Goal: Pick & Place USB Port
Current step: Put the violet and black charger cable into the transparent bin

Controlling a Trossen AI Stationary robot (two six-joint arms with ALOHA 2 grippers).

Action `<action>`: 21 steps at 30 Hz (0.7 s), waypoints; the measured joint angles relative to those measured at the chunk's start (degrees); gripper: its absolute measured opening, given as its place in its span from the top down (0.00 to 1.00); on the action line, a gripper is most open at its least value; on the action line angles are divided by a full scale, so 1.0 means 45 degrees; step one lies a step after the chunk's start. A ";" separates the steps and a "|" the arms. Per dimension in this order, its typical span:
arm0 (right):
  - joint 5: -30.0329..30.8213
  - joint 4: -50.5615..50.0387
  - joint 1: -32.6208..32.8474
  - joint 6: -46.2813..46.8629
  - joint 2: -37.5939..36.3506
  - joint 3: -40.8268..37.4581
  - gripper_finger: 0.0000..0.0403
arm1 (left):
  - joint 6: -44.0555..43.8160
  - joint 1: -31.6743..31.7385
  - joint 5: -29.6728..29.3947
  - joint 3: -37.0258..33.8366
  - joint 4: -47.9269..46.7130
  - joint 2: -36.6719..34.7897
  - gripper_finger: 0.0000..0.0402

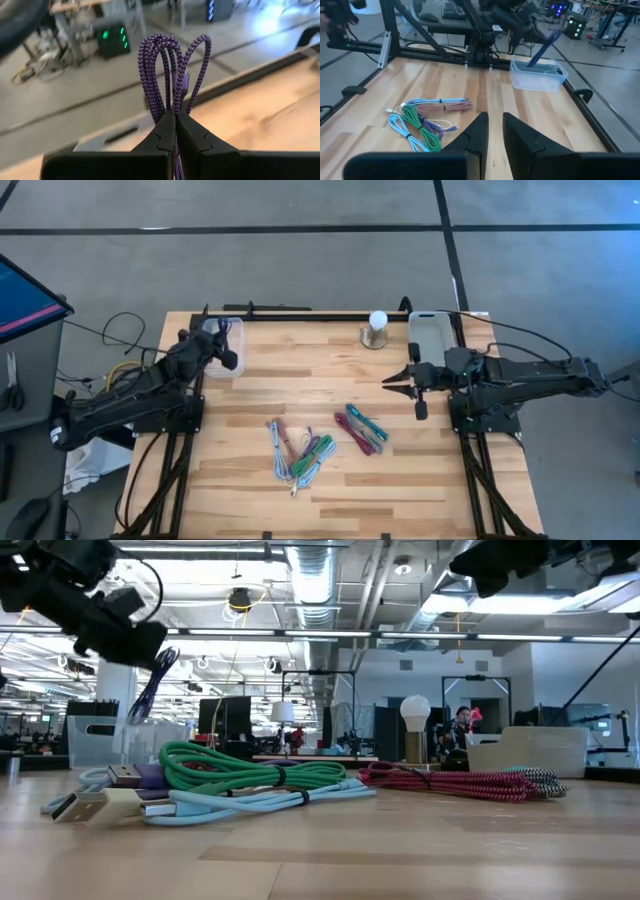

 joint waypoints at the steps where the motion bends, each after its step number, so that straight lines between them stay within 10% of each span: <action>1: 0.0000 0.0004 0.0044 -0.0002 0.0000 0.0000 0.88 | -0.0202 0.0114 -0.0009 -0.0015 -0.0222 0.0075 0.99; 21: 0.0665 -0.0006 0.0138 -0.0041 0.0019 0.0000 0.88 | -0.1957 0.1643 0.0798 -0.1311 -0.0105 0.1856 0.94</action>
